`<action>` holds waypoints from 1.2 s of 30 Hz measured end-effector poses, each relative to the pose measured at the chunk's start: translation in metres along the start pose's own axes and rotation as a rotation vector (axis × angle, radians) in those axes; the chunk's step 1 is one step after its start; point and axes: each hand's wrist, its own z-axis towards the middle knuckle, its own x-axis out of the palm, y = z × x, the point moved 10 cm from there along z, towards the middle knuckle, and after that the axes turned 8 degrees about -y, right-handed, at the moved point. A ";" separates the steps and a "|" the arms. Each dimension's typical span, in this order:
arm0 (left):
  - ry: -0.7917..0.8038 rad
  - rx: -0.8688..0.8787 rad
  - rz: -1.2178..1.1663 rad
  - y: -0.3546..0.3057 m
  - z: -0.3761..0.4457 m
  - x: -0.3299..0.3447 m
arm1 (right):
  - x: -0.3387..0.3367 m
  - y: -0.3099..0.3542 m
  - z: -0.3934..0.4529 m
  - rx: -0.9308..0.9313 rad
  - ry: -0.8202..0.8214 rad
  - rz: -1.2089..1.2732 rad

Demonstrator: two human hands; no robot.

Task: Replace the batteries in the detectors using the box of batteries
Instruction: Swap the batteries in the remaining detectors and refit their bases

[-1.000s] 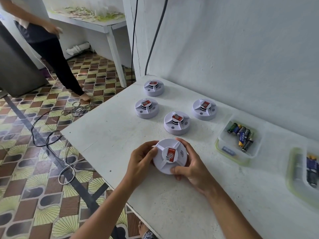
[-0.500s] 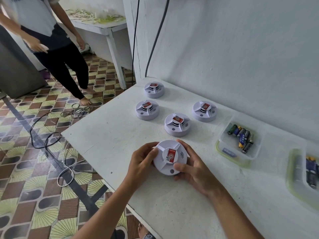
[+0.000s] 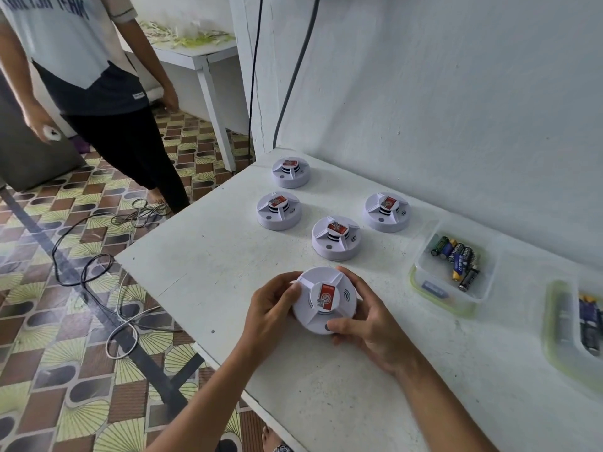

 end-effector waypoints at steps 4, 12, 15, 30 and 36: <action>0.008 0.002 -0.003 0.001 0.000 0.001 | 0.000 0.001 0.000 -0.006 -0.002 -0.004; 0.018 0.000 -0.018 0.002 0.000 0.001 | -0.001 0.001 0.000 -0.008 -0.011 -0.003; 0.019 0.001 -0.022 0.002 -0.001 0.001 | -0.001 -0.001 0.001 -0.005 -0.010 -0.010; 0.010 0.017 -0.028 0.000 -0.003 0.001 | 0.000 0.004 -0.001 -0.047 -0.044 -0.073; 0.001 0.036 0.010 0.001 -0.001 0.001 | 0.001 0.006 -0.001 -0.062 -0.045 -0.095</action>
